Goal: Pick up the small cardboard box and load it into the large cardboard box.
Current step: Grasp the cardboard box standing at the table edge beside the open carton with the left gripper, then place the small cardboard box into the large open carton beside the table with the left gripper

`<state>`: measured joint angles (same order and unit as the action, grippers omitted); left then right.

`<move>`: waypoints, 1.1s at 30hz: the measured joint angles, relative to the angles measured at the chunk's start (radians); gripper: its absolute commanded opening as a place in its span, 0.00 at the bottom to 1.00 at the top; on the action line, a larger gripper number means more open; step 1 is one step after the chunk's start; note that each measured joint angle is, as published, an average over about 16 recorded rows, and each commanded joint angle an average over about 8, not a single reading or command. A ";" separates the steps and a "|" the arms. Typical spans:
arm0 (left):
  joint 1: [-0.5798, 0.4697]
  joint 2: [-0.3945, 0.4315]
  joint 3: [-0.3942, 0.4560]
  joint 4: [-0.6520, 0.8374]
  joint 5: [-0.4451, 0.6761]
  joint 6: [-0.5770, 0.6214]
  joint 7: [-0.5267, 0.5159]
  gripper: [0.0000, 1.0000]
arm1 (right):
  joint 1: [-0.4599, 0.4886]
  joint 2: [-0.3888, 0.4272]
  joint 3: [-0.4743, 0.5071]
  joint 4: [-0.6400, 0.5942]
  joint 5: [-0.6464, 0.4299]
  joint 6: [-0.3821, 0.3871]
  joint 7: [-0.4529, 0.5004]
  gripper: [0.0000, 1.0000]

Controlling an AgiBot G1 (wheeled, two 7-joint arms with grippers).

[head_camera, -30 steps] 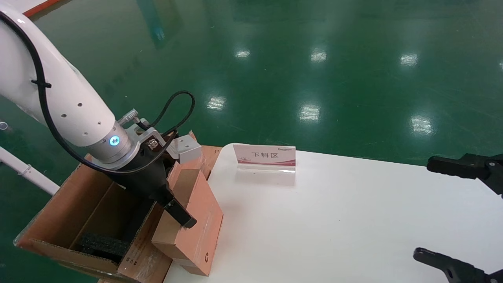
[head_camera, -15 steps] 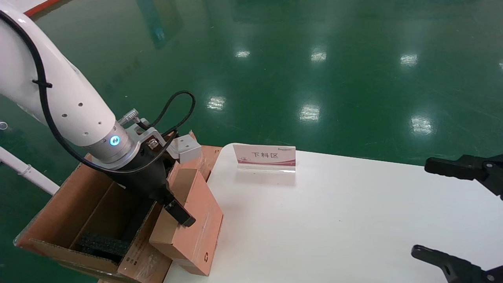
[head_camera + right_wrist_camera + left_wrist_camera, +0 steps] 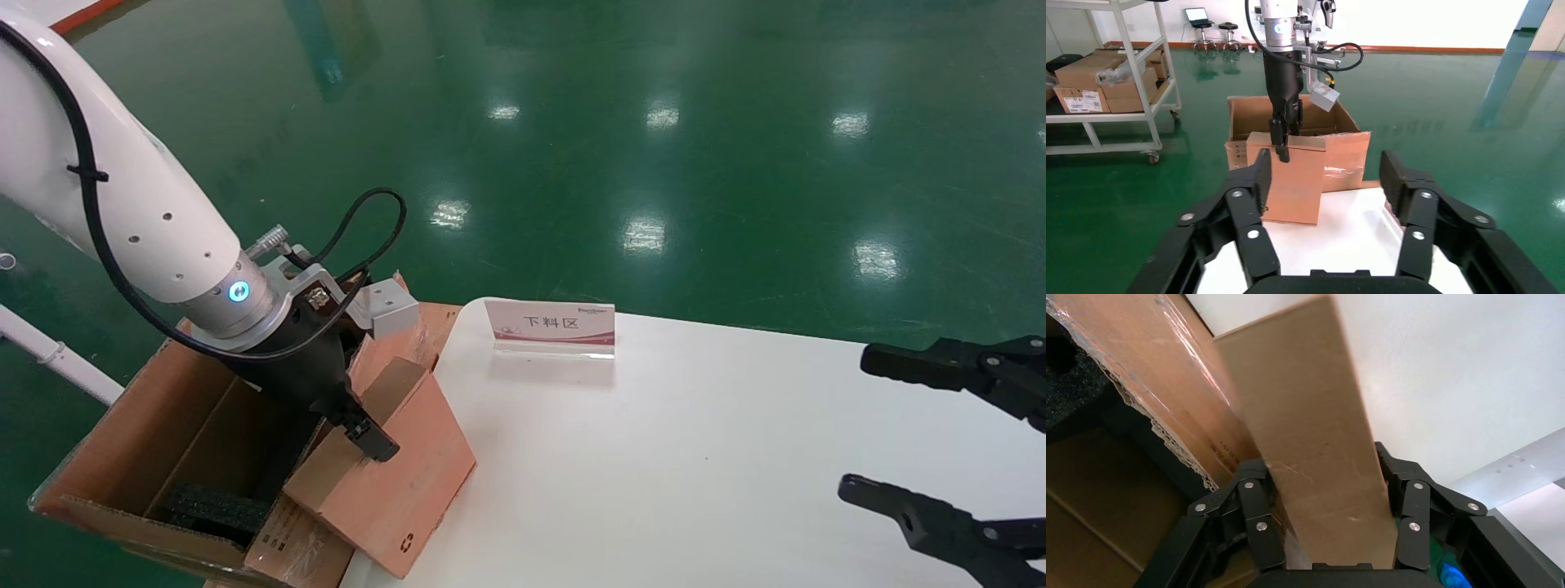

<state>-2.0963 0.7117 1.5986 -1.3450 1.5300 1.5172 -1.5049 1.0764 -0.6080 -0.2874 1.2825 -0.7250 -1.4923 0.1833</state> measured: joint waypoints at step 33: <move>-0.295 -0.078 -0.158 0.161 -0.067 0.009 0.132 0.00 | 0.001 0.000 -0.002 -0.001 0.001 0.000 -0.001 0.00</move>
<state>-2.3915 0.6340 1.4407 -1.1840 1.4630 1.5263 -1.3726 1.0772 -0.6077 -0.2890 1.2815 -0.7242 -1.4923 0.1823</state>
